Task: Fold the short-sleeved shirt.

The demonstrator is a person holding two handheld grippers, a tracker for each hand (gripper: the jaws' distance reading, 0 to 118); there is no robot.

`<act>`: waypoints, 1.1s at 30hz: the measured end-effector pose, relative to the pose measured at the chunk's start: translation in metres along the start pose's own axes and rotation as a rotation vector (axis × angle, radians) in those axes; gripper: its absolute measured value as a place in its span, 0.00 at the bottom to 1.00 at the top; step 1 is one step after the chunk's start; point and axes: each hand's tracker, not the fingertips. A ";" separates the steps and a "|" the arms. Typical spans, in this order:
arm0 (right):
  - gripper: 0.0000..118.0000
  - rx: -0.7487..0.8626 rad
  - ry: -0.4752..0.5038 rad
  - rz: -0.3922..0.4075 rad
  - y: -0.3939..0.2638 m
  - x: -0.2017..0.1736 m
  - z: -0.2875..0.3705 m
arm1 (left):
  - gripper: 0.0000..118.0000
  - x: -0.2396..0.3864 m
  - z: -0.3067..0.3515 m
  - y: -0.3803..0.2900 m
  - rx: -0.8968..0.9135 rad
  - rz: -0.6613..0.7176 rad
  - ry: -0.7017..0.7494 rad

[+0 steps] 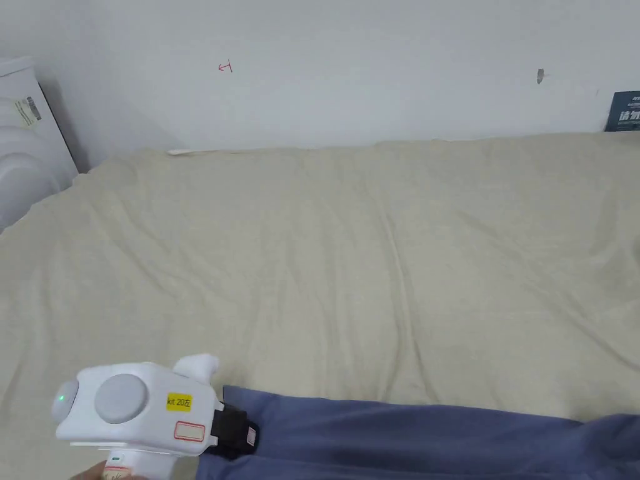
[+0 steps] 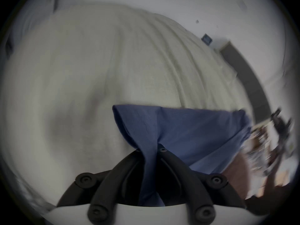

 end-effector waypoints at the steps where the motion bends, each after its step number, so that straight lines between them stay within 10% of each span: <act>1: 0.00 -0.001 0.002 -0.007 0.000 0.002 0.000 | 0.06 0.006 0.007 0.000 0.005 -0.063 0.078; 9: 0.00 0.015 0.032 -0.046 0.000 0.012 0.006 | 0.06 0.002 0.048 -0.004 -0.014 -0.191 0.547; 15: 0.00 0.018 0.053 -0.073 -0.003 0.021 0.012 | 0.06 0.066 0.069 0.022 0.025 0.044 0.057; 21: 0.00 0.033 0.070 -0.122 -0.007 0.030 0.024 | 0.08 0.170 -0.002 0.057 -0.056 -0.073 -0.123; 22: 0.00 0.036 0.067 -0.126 -0.008 0.032 0.026 | 0.18 0.183 -0.018 0.060 -0.084 -0.066 -0.176; 25: 0.00 0.035 0.063 -0.141 -0.010 0.037 0.030 | 0.96 0.198 -0.037 0.065 -0.152 0.037 -0.354; 33: 0.00 0.020 0.059 -0.160 -0.011 0.046 0.026 | 1.00 0.169 0.015 0.047 -0.030 0.031 -0.265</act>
